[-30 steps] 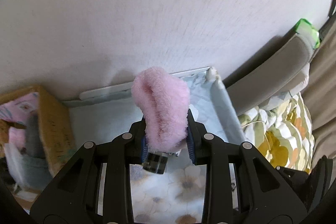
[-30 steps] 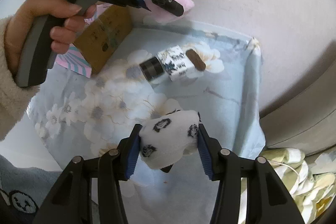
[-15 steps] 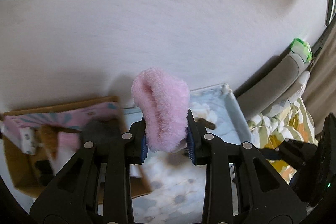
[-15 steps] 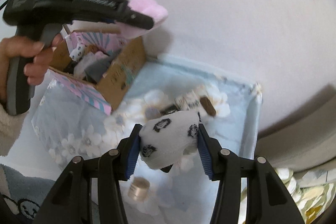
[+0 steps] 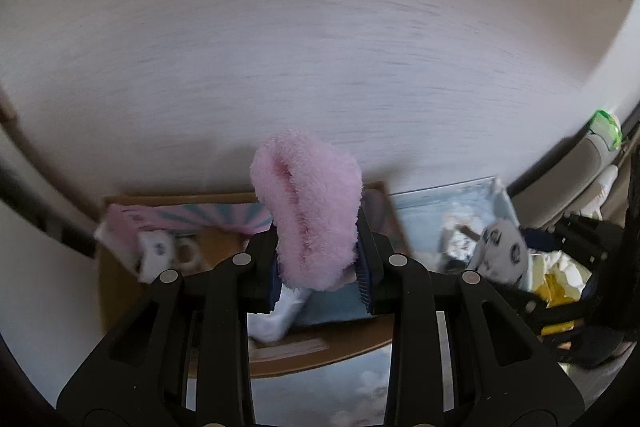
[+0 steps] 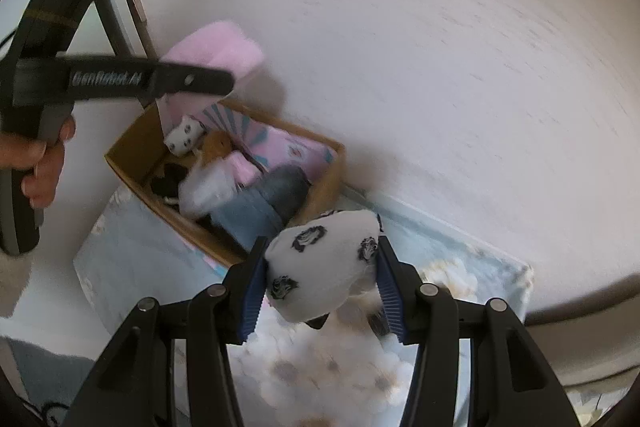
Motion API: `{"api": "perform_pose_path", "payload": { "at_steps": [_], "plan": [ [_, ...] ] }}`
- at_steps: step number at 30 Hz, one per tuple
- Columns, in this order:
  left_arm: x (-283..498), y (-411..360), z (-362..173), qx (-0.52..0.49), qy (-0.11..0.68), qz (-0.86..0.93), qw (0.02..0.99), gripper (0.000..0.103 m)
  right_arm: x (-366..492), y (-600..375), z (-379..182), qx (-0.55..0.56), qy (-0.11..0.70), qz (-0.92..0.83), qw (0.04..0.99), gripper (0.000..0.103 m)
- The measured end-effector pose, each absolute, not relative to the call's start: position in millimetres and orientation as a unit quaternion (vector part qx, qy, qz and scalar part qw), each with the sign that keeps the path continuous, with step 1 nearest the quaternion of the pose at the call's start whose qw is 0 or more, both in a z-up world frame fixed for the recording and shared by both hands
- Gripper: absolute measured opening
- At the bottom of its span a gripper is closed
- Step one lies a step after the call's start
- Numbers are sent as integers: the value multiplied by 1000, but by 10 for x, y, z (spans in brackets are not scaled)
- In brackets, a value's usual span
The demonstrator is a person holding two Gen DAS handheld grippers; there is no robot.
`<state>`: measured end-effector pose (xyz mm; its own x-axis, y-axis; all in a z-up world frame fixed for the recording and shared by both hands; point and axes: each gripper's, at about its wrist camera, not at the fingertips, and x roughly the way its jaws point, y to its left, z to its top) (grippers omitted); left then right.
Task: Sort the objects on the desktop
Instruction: 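Carry the slipper and sock into the box and open both tools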
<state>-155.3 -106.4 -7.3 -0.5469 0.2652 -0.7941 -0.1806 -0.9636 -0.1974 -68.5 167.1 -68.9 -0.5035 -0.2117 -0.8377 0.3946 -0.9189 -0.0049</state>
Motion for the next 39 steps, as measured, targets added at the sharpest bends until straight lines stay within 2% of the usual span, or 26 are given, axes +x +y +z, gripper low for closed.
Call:
{"api": "perform_pose_path", "payload": {
  "at_steps": [16,30,32,33,34,35,36,37,39],
  "plan": [
    [-1449,-1837,-703,-497,-56,862,79,26,-1160,691,-1056,493,85,-837,221,47],
    [-1373,-1838,-837,-510,-32,856,84,28,-1303,436,-1253,510,63,-825,234,48],
    [-1365,-1837,-831,-515,-31,853,78,36,-1317,422,-1256,511,65,-824,236,50],
    [-1370,-1837,-840,-518,-32,852,76,58,-1321,399,-1268,510,69,-823,239,54],
    [-1373,-1840,-850,-519,-32,851,71,94,-1322,399,-1273,508,70,-824,240,59],
    [-1367,-1853,-853,-516,-23,855,50,102,-1316,400,-1265,505,71,-827,239,64],
    [-1358,-1870,-855,-509,-18,859,42,103,-1309,411,-1272,504,73,-828,233,78],
    [-1348,-1891,-847,-506,-24,861,49,103,-1297,440,-1274,503,71,-830,229,87],
    [-1342,-1934,-840,-505,-37,861,51,103,-1285,486,-1274,500,63,-834,226,88]
  ]
}}
